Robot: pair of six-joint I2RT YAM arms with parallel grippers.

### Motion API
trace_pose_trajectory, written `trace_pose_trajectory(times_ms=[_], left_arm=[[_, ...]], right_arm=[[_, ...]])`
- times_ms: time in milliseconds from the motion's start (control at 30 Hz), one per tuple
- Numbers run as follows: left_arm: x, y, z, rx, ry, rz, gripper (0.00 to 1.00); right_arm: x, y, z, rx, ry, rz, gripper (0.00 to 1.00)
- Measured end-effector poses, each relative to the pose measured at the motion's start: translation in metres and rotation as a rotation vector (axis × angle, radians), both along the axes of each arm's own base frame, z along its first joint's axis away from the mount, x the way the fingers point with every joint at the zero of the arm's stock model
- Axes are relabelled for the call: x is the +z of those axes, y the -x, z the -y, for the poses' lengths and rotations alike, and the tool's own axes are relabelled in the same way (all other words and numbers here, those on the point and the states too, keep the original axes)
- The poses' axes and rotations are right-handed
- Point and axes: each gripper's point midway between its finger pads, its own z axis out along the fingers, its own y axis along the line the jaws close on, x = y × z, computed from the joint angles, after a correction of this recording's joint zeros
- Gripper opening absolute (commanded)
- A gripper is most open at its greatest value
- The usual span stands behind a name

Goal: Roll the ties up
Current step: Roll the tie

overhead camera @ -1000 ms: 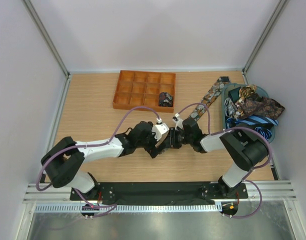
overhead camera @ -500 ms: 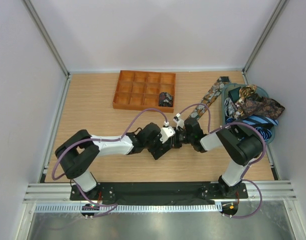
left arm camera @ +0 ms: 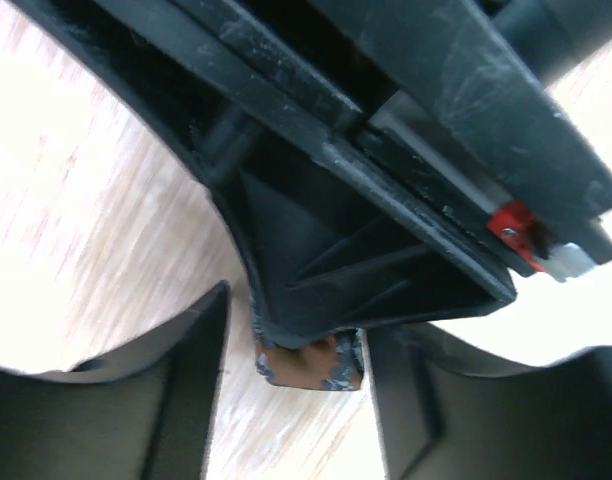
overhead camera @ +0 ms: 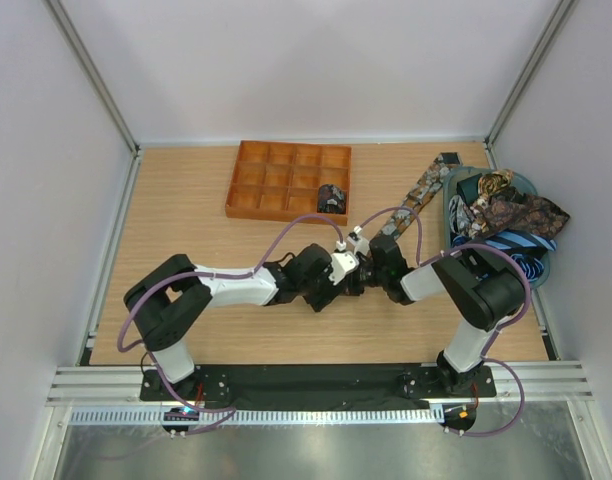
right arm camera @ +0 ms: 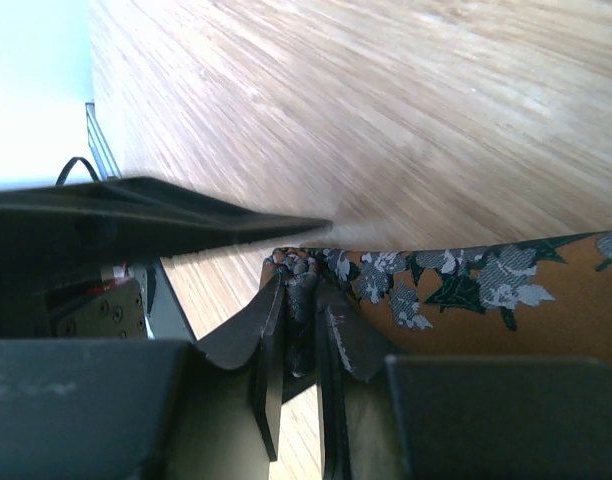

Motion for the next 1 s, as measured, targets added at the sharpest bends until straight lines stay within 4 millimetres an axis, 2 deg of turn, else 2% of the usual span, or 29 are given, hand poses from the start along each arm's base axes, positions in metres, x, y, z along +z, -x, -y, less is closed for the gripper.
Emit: trace_pose_trajectory(times_ms=[33,133,333,633,733,833,867,1000], left_arm=[[0.000,0.001,0.001,-0.002,-0.001,-0.004,0.47],[-0.001,0.005,0.002,-0.001,-0.001,-0.019,0.40],[-0.002,0.010,0.002,-0.003,-0.013,-0.022,0.31],[-0.002,0.009,-0.003,0.035,-0.028,-0.021,0.25],[-0.001,0.009,-0.002,0.037,-0.033,-0.019,0.25],[-0.001,0.009,-0.002,0.039,-0.036,-0.021,0.25],[-0.002,0.009,-0.002,0.039,-0.038,-0.022,0.25],[-0.002,0.009,-0.002,0.039,-0.041,-0.025,0.25]], right_arm=[[0.000,0.000,0.000,0.000,0.000,0.000,0.21],[0.000,-0.001,0.000,-0.005,0.001,0.002,0.23],[0.001,-0.002,0.001,-0.013,-0.001,-0.007,0.40],[0.008,-0.006,0.007,-0.037,0.033,0.005,0.51],[0.011,-0.007,0.012,-0.051,0.068,0.017,0.50],[0.013,-0.008,0.017,-0.065,0.103,0.029,0.41],[0.012,-0.007,0.018,-0.066,0.113,0.029,0.35],[0.009,-0.004,0.022,-0.066,0.136,0.014,0.27]])
